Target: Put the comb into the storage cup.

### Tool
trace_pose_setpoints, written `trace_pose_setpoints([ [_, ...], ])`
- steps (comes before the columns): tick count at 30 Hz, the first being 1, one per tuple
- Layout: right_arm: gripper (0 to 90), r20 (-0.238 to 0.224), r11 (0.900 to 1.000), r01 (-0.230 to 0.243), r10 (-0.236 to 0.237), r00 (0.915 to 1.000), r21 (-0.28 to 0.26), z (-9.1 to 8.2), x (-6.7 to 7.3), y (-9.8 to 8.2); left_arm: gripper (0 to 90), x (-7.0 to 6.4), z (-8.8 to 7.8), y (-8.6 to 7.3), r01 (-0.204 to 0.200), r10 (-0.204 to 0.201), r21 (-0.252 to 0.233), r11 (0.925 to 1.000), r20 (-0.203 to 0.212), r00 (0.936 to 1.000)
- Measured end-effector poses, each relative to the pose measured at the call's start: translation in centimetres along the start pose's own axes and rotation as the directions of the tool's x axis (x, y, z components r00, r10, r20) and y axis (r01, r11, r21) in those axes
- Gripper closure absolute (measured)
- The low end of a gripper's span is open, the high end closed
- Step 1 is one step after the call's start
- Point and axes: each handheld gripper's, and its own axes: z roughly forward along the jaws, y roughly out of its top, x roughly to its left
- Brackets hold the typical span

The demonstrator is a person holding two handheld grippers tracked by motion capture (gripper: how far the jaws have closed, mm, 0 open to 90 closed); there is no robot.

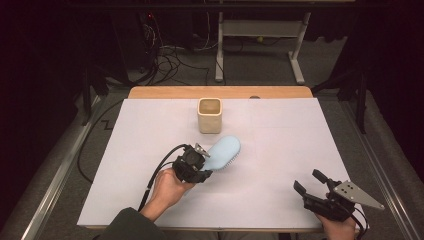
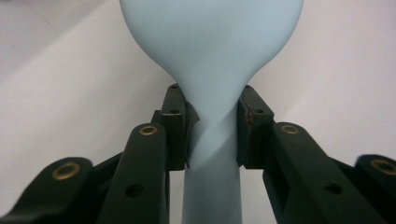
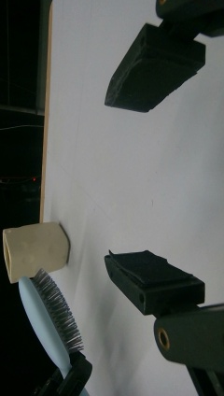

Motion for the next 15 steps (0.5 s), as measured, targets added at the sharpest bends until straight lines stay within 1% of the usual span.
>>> trace_pose_setpoints([
  [8,20.9,-0.008,1.000,-0.006,0.006,1.0000,-0.003,-0.3,0.6,-0.2,69.1,-0.4,0.3,0.7,-0.026,0.026,0.000,0.9997,0.008,0.9996],
  [15,20.9,-0.013,1.000,0.014,-0.014,0.9998,0.002,-0.3,1.4,-0.2,69.2,-0.7,0.4,1.1,-0.041,0.042,-0.006,0.9991,0.015,0.9990],
])
